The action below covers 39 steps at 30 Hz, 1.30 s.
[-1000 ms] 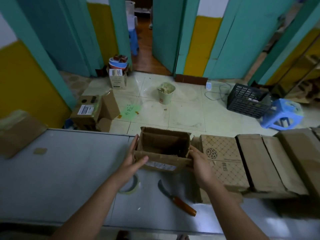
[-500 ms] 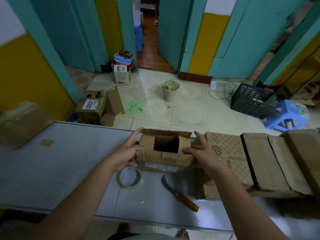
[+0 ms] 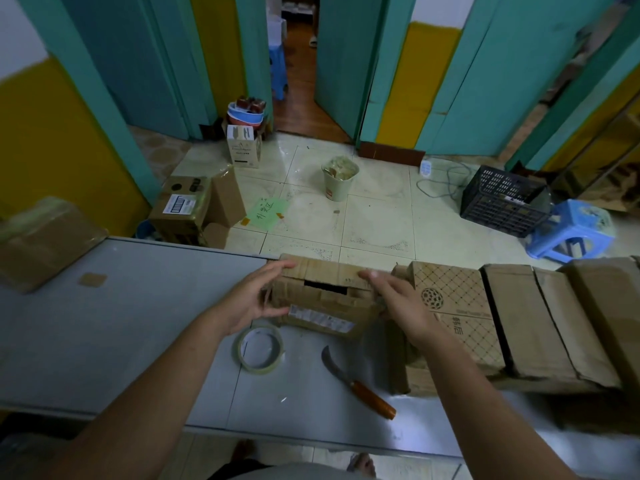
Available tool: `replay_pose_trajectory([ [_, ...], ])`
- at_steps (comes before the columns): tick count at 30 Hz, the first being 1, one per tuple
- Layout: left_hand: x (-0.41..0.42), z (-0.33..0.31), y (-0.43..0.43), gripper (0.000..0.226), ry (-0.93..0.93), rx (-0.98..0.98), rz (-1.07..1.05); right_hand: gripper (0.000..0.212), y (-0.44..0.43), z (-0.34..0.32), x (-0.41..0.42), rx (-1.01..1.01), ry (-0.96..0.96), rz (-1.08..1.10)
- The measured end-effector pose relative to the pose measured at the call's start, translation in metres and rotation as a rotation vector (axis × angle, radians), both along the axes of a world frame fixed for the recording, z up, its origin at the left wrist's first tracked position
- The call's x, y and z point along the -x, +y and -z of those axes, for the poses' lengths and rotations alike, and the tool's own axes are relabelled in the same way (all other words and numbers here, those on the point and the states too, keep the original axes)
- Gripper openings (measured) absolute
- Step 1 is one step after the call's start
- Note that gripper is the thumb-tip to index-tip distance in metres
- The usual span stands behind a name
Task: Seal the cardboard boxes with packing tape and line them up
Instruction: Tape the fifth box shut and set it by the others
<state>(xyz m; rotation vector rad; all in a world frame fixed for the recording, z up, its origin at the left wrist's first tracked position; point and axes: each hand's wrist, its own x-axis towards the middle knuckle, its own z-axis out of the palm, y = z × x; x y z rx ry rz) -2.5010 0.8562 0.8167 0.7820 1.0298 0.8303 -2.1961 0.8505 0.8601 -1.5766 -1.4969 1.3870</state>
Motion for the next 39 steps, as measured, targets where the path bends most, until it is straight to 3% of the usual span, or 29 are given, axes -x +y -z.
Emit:
replay_pose_trajectory([
  [2, 0.003, 0.004, -0.003, 0.04, 0.0, -0.049, 0.016, 0.062, -0.002, 0.005, -0.006, -0.022, -0.062, -0.09],
  [4, 0.004, 0.006, -0.004, 0.045, 0.029, -0.076, 0.018, 0.063, -0.001, 0.01, -0.009, -0.039, -0.091, -0.141],
  [9, -0.004, 0.008, -0.001, 0.024, 0.324, -0.169, -0.075, 0.029, 0.003, 0.025, 0.002, -0.14, -0.086, 0.02],
  [12, -0.013, 0.009, 0.0, 0.02, 0.417, -0.198, -0.119, 0.024, 0.003, 0.034, 0.014, -0.146, 0.001, 0.128],
  [18, -0.021, 0.009, 0.003, 0.021, 0.422, -0.165, -0.224, 0.032, 0.0, 0.029, 0.03, -0.123, 0.152, 0.338],
  [22, -0.024, 0.011, 0.008, 0.022, 0.366, -0.117, -0.316, 0.041, -0.001, 0.015, 0.035, -0.273, 0.129, 0.312],
  [25, -0.019, 0.016, 0.009, 0.039, 0.277, -0.149, -0.343, 0.055, -0.001, 0.009, 0.032, -0.375, 0.094, 0.232],
  [30, -0.005, 0.033, 0.015, 0.103, 0.319, -0.259, -0.251, 0.071, 0.004, 0.033, 0.026, -0.356, -0.063, 0.189],
  [35, -0.013, 0.056, 0.022, 0.103, 0.648, -0.378, -0.168, 0.072, 0.005, 0.08, 0.035, -0.326, -0.226, 0.171],
  [39, -0.031, 0.072, 0.017, 0.103, 0.8, -0.337, -0.124, 0.063, 0.004, 0.104, 0.046, -0.246, -0.283, 0.222],
])
